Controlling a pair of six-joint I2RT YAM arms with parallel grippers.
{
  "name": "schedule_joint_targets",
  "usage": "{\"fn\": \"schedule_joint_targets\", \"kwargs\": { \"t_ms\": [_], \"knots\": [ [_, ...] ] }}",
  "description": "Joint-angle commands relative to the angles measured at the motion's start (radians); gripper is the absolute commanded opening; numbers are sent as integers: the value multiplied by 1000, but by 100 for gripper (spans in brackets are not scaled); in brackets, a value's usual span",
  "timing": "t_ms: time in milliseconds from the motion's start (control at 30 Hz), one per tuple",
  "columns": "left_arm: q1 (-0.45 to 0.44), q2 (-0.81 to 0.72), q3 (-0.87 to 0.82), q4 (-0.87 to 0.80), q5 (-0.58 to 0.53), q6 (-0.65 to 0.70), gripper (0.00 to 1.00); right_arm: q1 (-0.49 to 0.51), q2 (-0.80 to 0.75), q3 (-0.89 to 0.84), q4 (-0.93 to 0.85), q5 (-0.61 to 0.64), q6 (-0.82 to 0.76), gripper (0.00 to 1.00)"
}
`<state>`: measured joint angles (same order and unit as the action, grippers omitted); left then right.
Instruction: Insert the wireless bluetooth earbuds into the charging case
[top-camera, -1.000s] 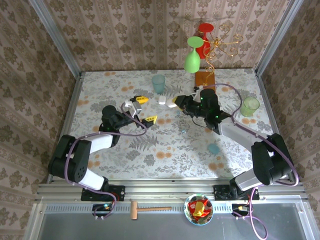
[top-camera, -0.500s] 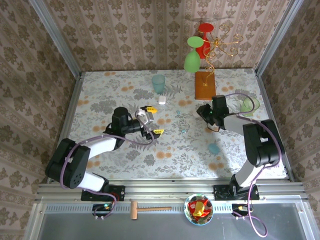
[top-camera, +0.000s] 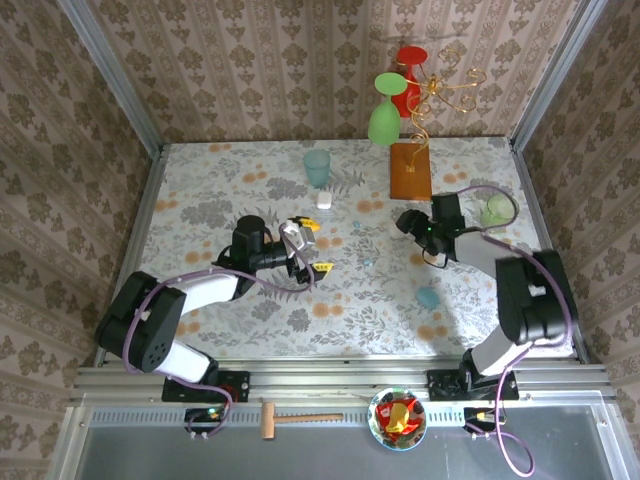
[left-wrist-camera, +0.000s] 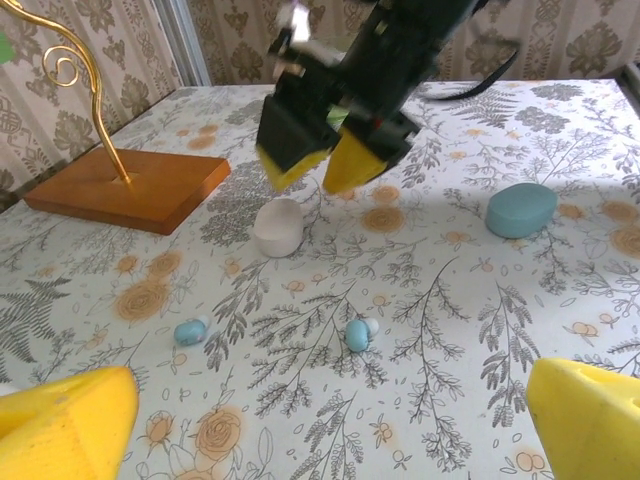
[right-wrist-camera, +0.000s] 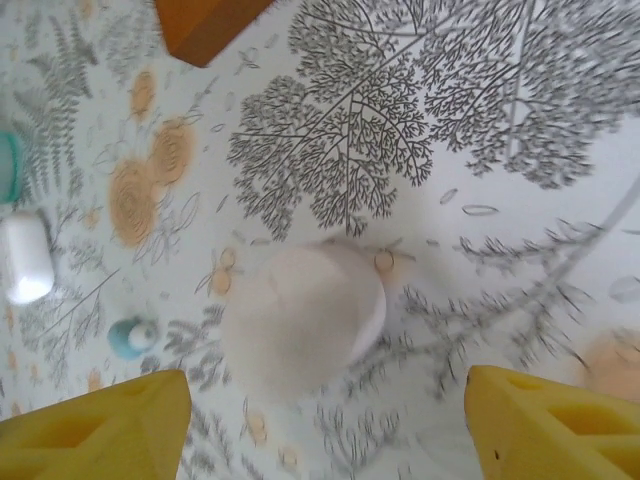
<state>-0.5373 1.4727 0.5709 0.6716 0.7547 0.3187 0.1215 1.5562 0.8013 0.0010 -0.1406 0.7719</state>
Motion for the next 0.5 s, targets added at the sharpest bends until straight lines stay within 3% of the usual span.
{"fn": "schedule_joint_targets", "kwargs": {
  "t_ms": [0, 267, 467],
  "knots": [
    [-6, -11, 0, -36, -36, 16, 100, 6, -154, -42, -184, 87, -119, 79],
    [-6, 0, -2, -38, -29, 10, 100, 67, -499, -180, -429, 167, -137, 90],
    [-5, 4, 3, -30, -39, 6, 100, 122, -591, -266, -478, 167, -75, 90]
  ]
}}
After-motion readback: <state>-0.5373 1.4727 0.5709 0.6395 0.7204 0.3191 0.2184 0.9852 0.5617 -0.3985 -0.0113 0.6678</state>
